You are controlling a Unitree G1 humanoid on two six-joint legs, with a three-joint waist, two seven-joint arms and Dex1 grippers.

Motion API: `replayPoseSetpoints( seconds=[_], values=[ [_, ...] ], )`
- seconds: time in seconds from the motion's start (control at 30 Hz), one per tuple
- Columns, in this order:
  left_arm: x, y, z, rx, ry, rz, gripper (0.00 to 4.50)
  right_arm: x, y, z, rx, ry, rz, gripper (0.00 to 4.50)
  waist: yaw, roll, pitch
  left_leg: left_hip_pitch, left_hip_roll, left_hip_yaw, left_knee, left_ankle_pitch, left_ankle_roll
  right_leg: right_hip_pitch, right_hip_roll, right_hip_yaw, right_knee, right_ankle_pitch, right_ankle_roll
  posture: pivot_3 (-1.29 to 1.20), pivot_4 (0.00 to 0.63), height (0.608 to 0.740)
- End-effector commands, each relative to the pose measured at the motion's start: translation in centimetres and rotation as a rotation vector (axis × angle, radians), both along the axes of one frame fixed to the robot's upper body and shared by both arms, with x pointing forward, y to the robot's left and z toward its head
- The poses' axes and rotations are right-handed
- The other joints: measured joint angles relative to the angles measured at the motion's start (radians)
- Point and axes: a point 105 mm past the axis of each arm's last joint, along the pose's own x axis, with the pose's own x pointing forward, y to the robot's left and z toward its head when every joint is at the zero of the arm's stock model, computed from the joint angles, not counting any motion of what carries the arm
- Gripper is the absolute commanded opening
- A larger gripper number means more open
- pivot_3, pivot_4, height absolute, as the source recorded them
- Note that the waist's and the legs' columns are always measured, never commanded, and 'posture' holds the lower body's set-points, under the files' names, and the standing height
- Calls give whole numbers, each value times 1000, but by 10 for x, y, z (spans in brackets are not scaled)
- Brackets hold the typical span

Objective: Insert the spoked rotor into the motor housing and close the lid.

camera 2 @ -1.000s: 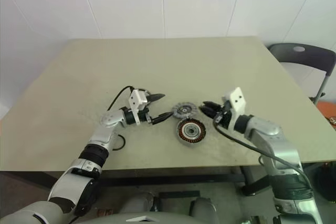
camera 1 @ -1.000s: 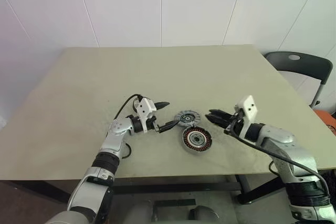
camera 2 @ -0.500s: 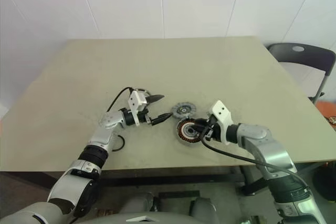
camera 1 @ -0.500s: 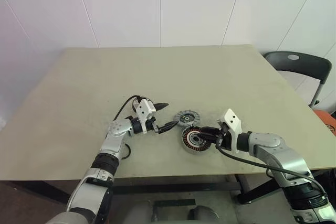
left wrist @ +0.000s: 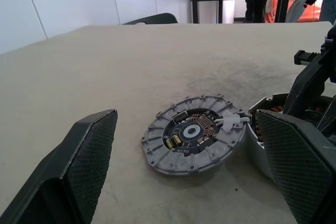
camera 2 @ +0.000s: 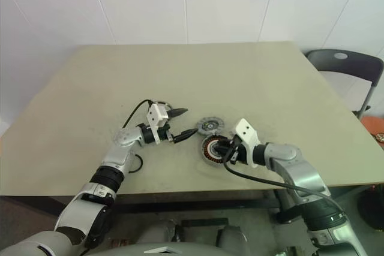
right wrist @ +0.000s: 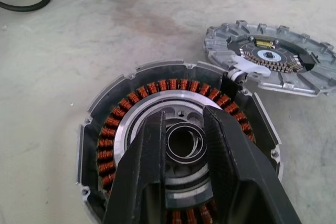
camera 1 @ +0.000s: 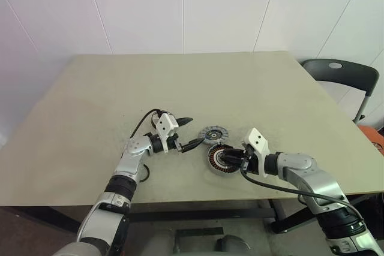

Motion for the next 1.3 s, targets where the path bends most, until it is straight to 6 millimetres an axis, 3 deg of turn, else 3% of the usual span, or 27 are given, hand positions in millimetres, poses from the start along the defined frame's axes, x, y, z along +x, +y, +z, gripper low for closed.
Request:
replayPoseSetpoints(
  seconds=[0.03, 0.53, 1.3],
  values=[
    [1, -2, 9, 3, -44, -10, 4500, 5, 2, 7, 8, -39, 10, 696, 0, 0, 0, 0, 0, 0, 0, 0, 0, 0, 0, 0, 0, 0, 0, 0, 0, 740],
    [-1, -1, 5, 14, -38, -6, 4500, 0, 9, 1, 43, -18, 41, 696, 0, 0, 0, 0, 0, 0, 0, 0, 0, 0, 0, 0, 0, 0, 0, 0, 0, 740],
    [-1, -3, 2, 28, -38, -6, 4500, -2, 0, -1, 22, -6, 27, 696, 0, 0, 0, 1, 0, 0, 1, 0, 0, 0, 0, 0, 1, 0, 0, 0, 0, 740]
  ],
)
